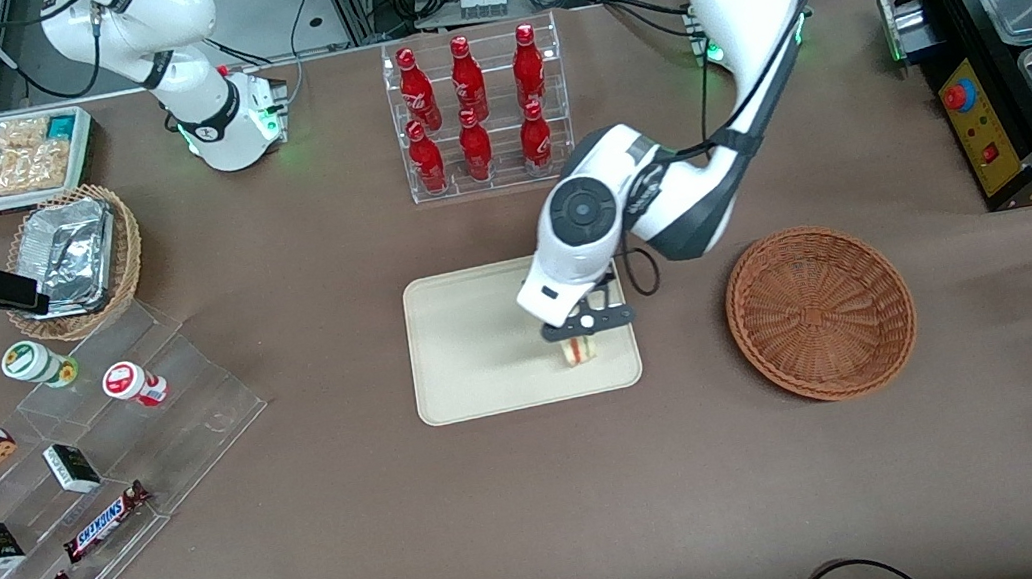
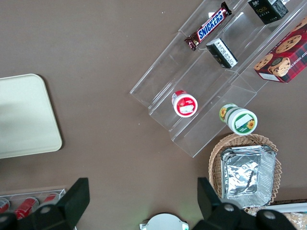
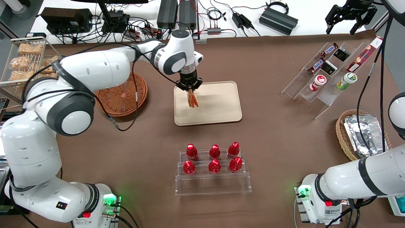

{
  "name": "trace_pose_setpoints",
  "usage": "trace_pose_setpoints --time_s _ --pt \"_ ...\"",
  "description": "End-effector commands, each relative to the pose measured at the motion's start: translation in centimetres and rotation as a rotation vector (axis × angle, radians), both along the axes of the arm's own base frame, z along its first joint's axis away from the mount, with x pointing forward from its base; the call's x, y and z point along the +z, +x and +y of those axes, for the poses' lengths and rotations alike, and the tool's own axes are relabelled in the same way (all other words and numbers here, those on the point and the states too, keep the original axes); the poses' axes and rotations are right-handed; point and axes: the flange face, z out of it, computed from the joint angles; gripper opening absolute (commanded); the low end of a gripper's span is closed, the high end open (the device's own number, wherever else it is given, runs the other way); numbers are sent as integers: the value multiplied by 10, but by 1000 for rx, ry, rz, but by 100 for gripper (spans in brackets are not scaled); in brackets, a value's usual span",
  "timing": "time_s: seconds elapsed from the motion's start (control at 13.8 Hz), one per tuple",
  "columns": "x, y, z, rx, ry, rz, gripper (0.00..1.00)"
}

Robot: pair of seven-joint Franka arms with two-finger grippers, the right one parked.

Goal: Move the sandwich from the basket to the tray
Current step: 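Lift the sandwich and carry it with the left gripper over the cream tray, then lower the sandwich onto the tray and open the left gripper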

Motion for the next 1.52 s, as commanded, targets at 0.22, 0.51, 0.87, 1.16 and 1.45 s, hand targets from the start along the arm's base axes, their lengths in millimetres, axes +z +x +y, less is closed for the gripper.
trace_pose_setpoints --time_s 0.22,0.51,0.87,1.16,1.45 --pt "-26 3 -49 66 43 -50 0" --pt "-38 -7 -64 59 52 -50 0" --pt "-48 -11 -68 53 60 -58 0" --pt "-53 -12 -68 71 76 -64 100" --pt "-51 -10 -67 63 71 -66 100"
